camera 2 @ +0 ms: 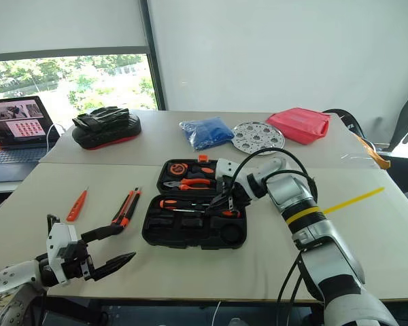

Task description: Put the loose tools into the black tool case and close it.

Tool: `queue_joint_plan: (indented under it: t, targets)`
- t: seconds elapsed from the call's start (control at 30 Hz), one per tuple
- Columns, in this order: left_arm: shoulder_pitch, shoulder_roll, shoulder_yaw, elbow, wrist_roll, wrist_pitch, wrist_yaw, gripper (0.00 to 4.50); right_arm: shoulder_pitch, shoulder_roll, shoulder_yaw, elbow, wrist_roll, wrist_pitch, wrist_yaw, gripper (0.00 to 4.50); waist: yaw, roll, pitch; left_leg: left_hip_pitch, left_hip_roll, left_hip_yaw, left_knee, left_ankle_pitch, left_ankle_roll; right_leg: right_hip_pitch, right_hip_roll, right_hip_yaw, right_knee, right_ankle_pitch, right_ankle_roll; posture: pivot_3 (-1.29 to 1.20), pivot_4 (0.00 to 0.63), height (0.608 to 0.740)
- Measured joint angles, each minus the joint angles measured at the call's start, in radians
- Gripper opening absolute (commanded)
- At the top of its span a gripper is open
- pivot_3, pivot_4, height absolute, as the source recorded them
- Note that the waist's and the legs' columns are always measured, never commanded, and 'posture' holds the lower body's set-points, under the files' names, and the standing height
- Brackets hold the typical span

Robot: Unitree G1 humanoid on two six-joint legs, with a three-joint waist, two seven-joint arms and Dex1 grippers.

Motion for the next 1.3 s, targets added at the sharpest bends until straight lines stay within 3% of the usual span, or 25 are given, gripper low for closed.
queue_joint_plan:
  t: [0.1, 0.17, 0.27, 0.33, 0.43, 0.63, 0.8, 0.87, 0.97, 1.1, 1.3]
  targets:
    - [0.043, 0.000, 0.077, -0.004, -0.027, 0.002, 0.008, 4.50, 0.130, -0.004, -0.146, -0.141, 0.127, -0.023, -0.031, 0.04, 0.002, 0.000, 0.000, -0.001, 0.000, -0.001, -0.001, 0.000, 0.000, 0.000, 0.000, -0.001, -0.001, 0.000, 0.000, 0.00, 0.150, 0.740]
    - [0.118, -0.002, 0.155, 0.006, -0.038, 0.003, 0.012, 4.50, 0.300, -0.020, -0.248, -0.286, 0.188, -0.061, -0.079, 0.04, 0.005, 0.000, 0.000, -0.002, 0.000, -0.001, -0.002, -0.001, 0.000, 0.000, -0.001, -0.001, -0.003, -0.001, 0.001, 0.00, 0.150, 0.740]
    - [0.198, -0.023, 0.253, 0.040, -0.048, 0.004, 0.026, 4.50, 0.533, -0.032, -0.362, -0.432, 0.272, -0.090, -0.123, 0.73, 0.007, 0.000, 0.000, -0.005, 0.000, -0.001, -0.002, -0.001, 0.000, 0.000, -0.001, -0.001, -0.007, -0.001, 0.002, 0.00, 0.150, 0.740]
    - [0.220, -0.035, 0.307, 0.063, -0.051, 0.002, 0.051, 4.50, 0.661, -0.043, -0.429, -0.495, 0.328, -0.099, -0.130, 1.50, 0.009, -0.001, 0.000, -0.004, 0.000, -0.001, -0.002, -0.001, 0.000, 0.001, -0.002, -0.001, -0.007, 0.000, 0.002, 0.00, 0.150, 0.740]
    - [0.246, -0.061, 0.417, 0.150, -0.031, -0.025, 0.119, 4.50, 0.823, -0.053, -0.515, -0.488, 0.328, -0.287, -0.128, 2.42, 0.005, -0.001, 0.000, 0.003, 0.000, 0.001, -0.002, -0.001, 0.000, 0.006, -0.001, 0.000, -0.007, -0.001, 0.002, 0.00, 0.150, 0.740]
    - [0.288, -0.097, 0.492, 0.248, -0.018, -0.036, 0.184, 4.50, 0.905, -0.050, -0.591, -0.410, 0.392, -0.469, -0.097, 4.42, -0.008, -0.002, 0.001, 0.012, 0.001, 0.002, -0.002, -0.001, 0.000, 0.014, 0.002, 0.001, -0.007, -0.006, 0.008, 0.00, 0.150, 0.740]
    - [0.212, -0.060, 0.488, 0.246, -0.050, 0.130, 0.281, 4.50, 0.900, -0.031, -0.587, -0.452, 0.461, -0.491, -0.104, 4.42, 0.003, -0.004, 0.001, 0.014, 0.001, 0.000, -0.002, -0.001, 0.000, 0.018, 0.002, 0.000, -0.007, -0.007, 0.009, 0.00, 0.150, 0.740]
    - [0.142, 0.021, 0.459, 0.239, -0.078, 0.292, 0.339, 4.50, 0.874, -0.027, -0.572, -0.475, 0.463, -0.501, -0.122, 4.42, 0.009, -0.005, 0.002, 0.014, 0.001, -0.001, -0.002, 0.000, 0.000, 0.018, 0.001, 0.000, -0.007, -0.007, 0.009, 0.00, 0.150, 0.740]
    - [-0.069, 0.150, 0.373, 0.232, -0.103, 0.571, 0.462, 4.50, 0.826, -0.027, -0.536, -0.537, 0.491, -0.476, -0.152, 4.42, 0.017, -0.006, 0.002, 0.014, 0.000, -0.001, -0.002, 0.000, 0.000, 0.018, 0.001, -0.001, -0.007, -0.006, 0.009, 0.00, 0.150, 0.740]
    - [-0.350, 0.229, 0.244, 0.271, -0.130, 0.797, 0.522, 4.50, 0.775, -0.028, -0.478, -0.583, 0.506, -0.430, -0.177, 4.42, 0.013, -0.006, 0.002, 0.012, -0.001, -0.002, -0.002, -0.001, -0.001, 0.017, 0.000, -0.001, -0.007, -0.003, 0.003, 0.00, 0.150, 0.740]
    - [-0.660, 0.242, 0.007, 0.476, -0.033, 0.946, 0.573, 4.50, 0.738, -0.031, -0.426, -0.580, 0.513, -0.400, -0.177, 4.42, 0.002, -0.007, 0.002, -0.001, -0.002, -0.002, -0.002, -0.002, -0.002, 0.001, 0.000, 0.000, -0.001, -0.002, 0.003, 0.00, 0.150, 0.740]
